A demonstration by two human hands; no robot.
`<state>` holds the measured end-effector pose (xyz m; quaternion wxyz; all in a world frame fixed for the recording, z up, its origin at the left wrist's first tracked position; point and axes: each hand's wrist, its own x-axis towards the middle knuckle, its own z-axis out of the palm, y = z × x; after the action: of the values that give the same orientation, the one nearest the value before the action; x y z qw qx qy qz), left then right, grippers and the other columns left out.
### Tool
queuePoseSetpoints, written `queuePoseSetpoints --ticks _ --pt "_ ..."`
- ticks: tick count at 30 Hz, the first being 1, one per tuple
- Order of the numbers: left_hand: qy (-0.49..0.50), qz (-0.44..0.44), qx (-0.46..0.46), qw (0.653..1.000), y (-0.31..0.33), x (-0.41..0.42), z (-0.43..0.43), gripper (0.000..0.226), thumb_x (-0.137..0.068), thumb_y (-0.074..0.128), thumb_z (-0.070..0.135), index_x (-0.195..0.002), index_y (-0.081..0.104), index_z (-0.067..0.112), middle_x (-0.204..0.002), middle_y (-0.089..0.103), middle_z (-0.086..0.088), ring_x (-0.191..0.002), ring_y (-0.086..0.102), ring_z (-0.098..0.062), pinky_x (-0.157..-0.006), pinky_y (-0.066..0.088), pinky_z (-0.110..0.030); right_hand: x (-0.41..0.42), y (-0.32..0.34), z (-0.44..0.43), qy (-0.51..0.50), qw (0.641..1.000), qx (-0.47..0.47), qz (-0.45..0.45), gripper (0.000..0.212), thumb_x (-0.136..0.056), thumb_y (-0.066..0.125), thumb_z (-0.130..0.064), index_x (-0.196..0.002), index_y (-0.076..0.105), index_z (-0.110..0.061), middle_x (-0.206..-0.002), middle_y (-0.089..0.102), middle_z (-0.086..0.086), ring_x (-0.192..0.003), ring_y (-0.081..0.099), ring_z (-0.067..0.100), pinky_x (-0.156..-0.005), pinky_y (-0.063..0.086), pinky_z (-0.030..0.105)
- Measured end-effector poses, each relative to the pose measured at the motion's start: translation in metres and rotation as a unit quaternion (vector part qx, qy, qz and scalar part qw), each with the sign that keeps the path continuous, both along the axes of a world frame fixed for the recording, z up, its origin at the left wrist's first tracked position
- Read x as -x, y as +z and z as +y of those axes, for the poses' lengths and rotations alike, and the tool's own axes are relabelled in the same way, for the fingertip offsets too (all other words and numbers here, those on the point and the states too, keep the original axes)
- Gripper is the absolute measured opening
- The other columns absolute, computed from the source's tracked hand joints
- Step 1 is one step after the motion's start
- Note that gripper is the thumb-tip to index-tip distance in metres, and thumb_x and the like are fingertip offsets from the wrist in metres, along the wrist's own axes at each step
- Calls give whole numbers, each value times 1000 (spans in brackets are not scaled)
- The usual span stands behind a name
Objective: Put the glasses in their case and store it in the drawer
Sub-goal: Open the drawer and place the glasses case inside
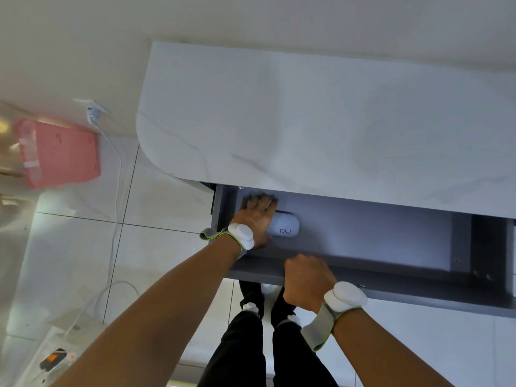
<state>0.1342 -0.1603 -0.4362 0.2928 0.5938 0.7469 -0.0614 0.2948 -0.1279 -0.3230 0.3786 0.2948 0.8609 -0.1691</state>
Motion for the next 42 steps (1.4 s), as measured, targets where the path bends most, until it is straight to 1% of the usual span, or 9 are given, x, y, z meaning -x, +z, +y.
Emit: queuePoseSetpoints --ticks 4,7,10,14,22,32,35,39,42 --pt "76 -94 -92 988 66 -4 -12 65 -73 60 31 -135 48 17 -141 49 -7 -123 48 -31 -100 45 -42 0 4 -4 -15 1000 -25 -4 18 -81 60 -8 -93 72 -12 -96 72 7 -92 68 29 -74 53 33" --pt "16 -161 -6 987 107 -9 -35 67 -69 60 45 -132 49 25 -133 55 0 -117 53 -24 -94 48 -38 0 6 -5 -33 999 -34 3 19 -82 59 -9 -95 72 -14 -97 72 6 -93 68 28 -76 55 34" --pt "-89 -96 73 989 116 -23 -53 59 -69 65 53 -117 55 19 -112 61 -4 -97 60 -28 -79 50 -34 -1 6 -5 -27 999 -37 13 18 -77 60 -12 -89 72 -17 -92 73 4 -88 69 27 -73 53 33" --pt "-121 -10 95 988 104 -35 -61 27 -75 60 16 -102 60 13 -101 65 -10 -87 65 -35 -73 52 -36 -6 2 -5 -2 1000 -25 12 16 -78 58 -10 -89 69 -16 -95 71 6 -91 68 30 -73 48 33" --pt "-112 23 74 991 100 -10 -33 31 -73 59 9 -104 60 16 -96 69 -8 -82 65 -35 -67 46 -33 13 -1 25 22 998 -25 60 7 -75 59 -11 -80 62 -16 -89 69 8 -84 66 32 -64 41 31" --pt "-115 141 -168 969 94 11 -9 39 -60 64 -8 -96 58 6 -89 58 -15 -76 53 -34 -62 46 -39 33 -14 69 -39 982 -108 147 14 -82 66 -18 -95 61 -16 -84 69 5 -73 66 26 -61 45 30" --pt "-36 164 -208 964 98 13 -17 61 -61 79 11 -115 51 10 -95 53 -15 -84 48 -33 -72 43 -44 20 -15 60 5 954 -170 245 34 -65 79 -15 -94 61 -15 -86 66 8 -78 60 30 -67 48 38" --pt "18 174 -142 974 112 32 4 136 -46 85 55 -153 9 20 -150 21 -31 -138 17 -52 -106 29 -62 29 -5 66 20 929 -209 306 79 -59 83 -42 -123 47 -13 -124 52 17 -114 47 37 -95 39 48" --pt "-18 183 -112 977 113 45 23 153 -40 79 70 -152 -12 20 -157 -12 -32 -142 -16 -52 -109 9 -72 45 -4 88 27 944 -202 261 135 -49 80 -61 -149 10 -6 -158 8 22 -145 1 41 -116 7 54"
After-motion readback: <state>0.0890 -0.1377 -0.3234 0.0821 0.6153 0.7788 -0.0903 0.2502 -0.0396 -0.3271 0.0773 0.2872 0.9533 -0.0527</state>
